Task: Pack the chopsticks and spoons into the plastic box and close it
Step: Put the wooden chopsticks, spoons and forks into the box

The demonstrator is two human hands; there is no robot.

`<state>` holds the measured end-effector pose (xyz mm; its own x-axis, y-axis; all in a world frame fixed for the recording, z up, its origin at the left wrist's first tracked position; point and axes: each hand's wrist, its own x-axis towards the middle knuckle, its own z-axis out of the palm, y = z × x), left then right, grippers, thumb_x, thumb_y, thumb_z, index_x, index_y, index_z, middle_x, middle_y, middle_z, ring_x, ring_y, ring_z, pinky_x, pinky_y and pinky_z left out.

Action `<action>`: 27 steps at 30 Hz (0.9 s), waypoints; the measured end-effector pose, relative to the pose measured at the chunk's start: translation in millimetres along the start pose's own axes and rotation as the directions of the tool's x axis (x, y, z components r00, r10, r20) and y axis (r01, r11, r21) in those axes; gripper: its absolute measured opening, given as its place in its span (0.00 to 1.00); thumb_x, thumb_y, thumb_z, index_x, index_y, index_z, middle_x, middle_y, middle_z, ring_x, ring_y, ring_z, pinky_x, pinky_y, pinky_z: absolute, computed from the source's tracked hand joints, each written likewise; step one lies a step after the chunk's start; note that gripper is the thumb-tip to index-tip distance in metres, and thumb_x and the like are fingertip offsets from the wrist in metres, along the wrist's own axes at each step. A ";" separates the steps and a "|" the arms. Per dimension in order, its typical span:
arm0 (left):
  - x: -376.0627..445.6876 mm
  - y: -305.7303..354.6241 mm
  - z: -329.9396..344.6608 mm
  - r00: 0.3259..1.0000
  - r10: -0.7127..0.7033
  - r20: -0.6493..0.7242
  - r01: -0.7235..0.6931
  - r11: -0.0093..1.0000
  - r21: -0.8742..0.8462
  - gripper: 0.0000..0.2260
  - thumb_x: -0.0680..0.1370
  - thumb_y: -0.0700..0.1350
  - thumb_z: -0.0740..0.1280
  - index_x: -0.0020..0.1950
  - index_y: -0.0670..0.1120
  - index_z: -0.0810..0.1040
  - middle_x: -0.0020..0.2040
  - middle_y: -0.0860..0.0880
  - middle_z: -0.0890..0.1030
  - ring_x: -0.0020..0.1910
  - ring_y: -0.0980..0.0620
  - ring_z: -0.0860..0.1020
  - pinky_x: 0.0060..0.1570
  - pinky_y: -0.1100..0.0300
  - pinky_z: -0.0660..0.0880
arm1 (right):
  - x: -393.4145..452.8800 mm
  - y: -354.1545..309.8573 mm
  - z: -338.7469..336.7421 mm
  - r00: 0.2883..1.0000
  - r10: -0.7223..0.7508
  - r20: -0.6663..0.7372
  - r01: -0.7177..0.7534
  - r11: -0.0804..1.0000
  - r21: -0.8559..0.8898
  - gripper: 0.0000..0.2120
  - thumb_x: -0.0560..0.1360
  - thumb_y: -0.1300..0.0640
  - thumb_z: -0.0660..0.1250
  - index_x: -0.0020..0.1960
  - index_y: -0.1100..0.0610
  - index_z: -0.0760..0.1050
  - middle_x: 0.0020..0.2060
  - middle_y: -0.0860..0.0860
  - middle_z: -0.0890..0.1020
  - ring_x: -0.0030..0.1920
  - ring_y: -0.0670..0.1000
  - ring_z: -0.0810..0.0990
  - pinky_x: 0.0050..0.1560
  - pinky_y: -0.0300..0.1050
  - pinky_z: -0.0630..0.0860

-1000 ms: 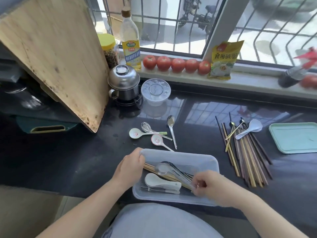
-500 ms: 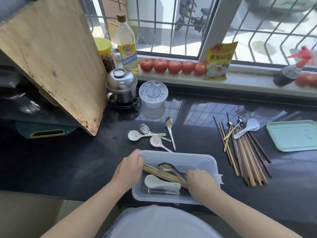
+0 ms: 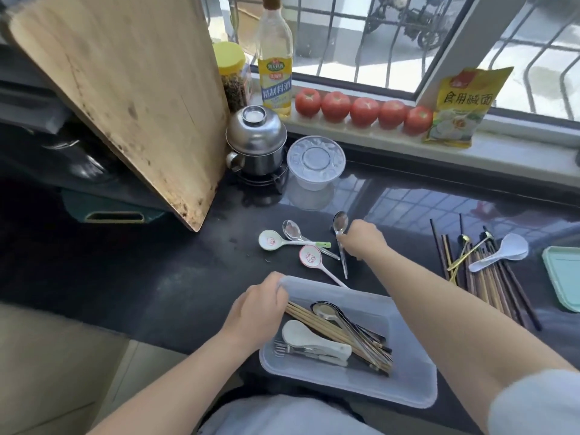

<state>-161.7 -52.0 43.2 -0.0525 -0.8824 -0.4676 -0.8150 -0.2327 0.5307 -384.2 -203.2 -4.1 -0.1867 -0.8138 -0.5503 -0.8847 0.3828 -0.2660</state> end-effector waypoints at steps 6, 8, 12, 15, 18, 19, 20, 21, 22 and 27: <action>-0.6 -3.0 0.9 1.000 -0.001 -0.004 0.001 1.000 -0.030 0.11 0.84 0.47 0.51 0.58 0.53 0.72 0.42 0.46 0.82 0.43 0.40 0.79 0.48 0.43 0.78 | 13.4 5.0 14.8 0.998 0.053 -0.027 -0.055 0.996 -0.066 0.11 0.77 0.54 0.68 0.54 0.60 0.77 0.54 0.60 0.81 0.54 0.63 0.80 0.45 0.47 0.72; -1.3 -3.1 0.1 1.000 0.005 0.001 -0.005 1.000 -0.028 0.11 0.84 0.47 0.51 0.58 0.52 0.72 0.42 0.46 0.82 0.43 0.41 0.79 0.47 0.43 0.78 | 11.4 10.6 6.6 0.999 0.028 -0.027 -0.029 1.000 -0.006 0.09 0.78 0.53 0.67 0.50 0.60 0.78 0.52 0.60 0.82 0.50 0.62 0.79 0.44 0.47 0.72; -2.5 -1.9 -2.7 1.000 0.004 -0.003 -0.005 0.999 -0.043 0.10 0.83 0.46 0.51 0.56 0.52 0.72 0.41 0.45 0.81 0.42 0.40 0.79 0.47 0.43 0.78 | -21.6 19.7 -28.5 0.976 -0.113 -0.184 0.156 0.959 0.235 0.11 0.79 0.54 0.65 0.41 0.59 0.76 0.40 0.57 0.81 0.44 0.60 0.77 0.41 0.47 0.69; -4.3 -0.9 -3.2 1.000 -0.002 0.004 0.002 0.997 -0.074 0.10 0.83 0.46 0.52 0.54 0.53 0.73 0.41 0.45 0.82 0.43 0.39 0.79 0.47 0.44 0.79 | -78.0 26.6 -61.0 0.938 -0.205 -0.280 0.291 0.905 0.309 0.15 0.79 0.55 0.66 0.35 0.56 0.71 0.32 0.52 0.78 0.37 0.55 0.75 0.36 0.46 0.66; -4.4 -0.6 -2.3 1.000 -0.010 0.003 0.010 0.996 -0.094 0.09 0.83 0.46 0.53 0.50 0.52 0.72 0.41 0.45 0.82 0.44 0.38 0.79 0.48 0.45 0.78 | -139.4 35.9 -82.8 0.947 -0.270 -0.174 0.318 0.862 0.395 0.11 0.80 0.54 0.66 0.39 0.53 0.76 0.33 0.50 0.81 0.35 0.50 0.78 0.37 0.44 0.72; -4.6 0.2 -2.4 1.000 -0.007 -0.001 0.007 0.995 -0.095 0.09 0.82 0.46 0.53 0.49 0.52 0.71 0.41 0.44 0.81 0.44 0.38 0.79 0.47 0.45 0.78 | -155.0 40.1 -82.0 0.947 -0.306 -0.098 0.320 0.869 0.378 0.09 0.80 0.52 0.66 0.41 0.53 0.78 0.34 0.51 0.82 0.34 0.48 0.78 0.38 0.44 0.73; -4.9 0.9 -2.3 1.000 -0.006 -0.004 0.005 0.996 -0.094 0.09 0.82 0.46 0.53 0.49 0.52 0.72 0.41 0.44 0.81 0.44 0.38 0.79 0.47 0.46 0.77 | -166.9 44.5 -76.1 0.941 -0.338 -0.027 0.328 0.889 0.320 0.09 0.79 0.51 0.67 0.42 0.52 0.78 0.35 0.50 0.82 0.33 0.47 0.77 0.37 0.43 0.73; -5.2 1.2 -2.3 1.000 -0.006 -0.008 0.005 0.996 -0.091 0.09 0.82 0.46 0.53 0.50 0.52 0.72 0.41 0.45 0.82 0.44 0.39 0.79 0.47 0.46 0.77 | -174.7 49.6 -64.1 0.934 -0.356 0.034 0.341 0.914 0.221 0.09 0.79 0.49 0.66 0.42 0.51 0.78 0.35 0.49 0.82 0.33 0.46 0.76 0.36 0.42 0.72; -5.5 1.7 -2.5 1.000 -0.008 -0.012 0.007 0.996 -0.089 0.09 0.82 0.47 0.53 0.51 0.53 0.73 0.42 0.46 0.82 0.45 0.40 0.79 0.48 0.45 0.78 | -179.0 54.8 -47.4 0.932 -0.353 0.084 0.345 0.934 0.095 0.09 0.78 0.49 0.65 0.41 0.51 0.77 0.34 0.48 0.81 0.33 0.47 0.76 0.35 0.42 0.72; -6.5 3.6 -3.3 1.000 -0.007 -0.023 0.005 0.998 -0.070 0.10 0.82 0.47 0.53 0.52 0.50 0.73 0.43 0.46 0.82 0.45 0.40 0.80 0.50 0.43 0.78 | -169.9 71.0 41.2 0.944 -0.300 0.141 0.331 0.843 -0.423 0.09 0.78 0.61 0.60 0.40 0.53 0.70 0.35 0.52 0.80 0.30 0.53 0.70 0.26 0.45 0.62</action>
<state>-162.4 -48.4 50.5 -0.0336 -0.8901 -0.4546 -0.7726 -0.2654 0.5768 -397.8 -19.7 37.9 0.1493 -0.8210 -0.5511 -0.9887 -0.1317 -0.0717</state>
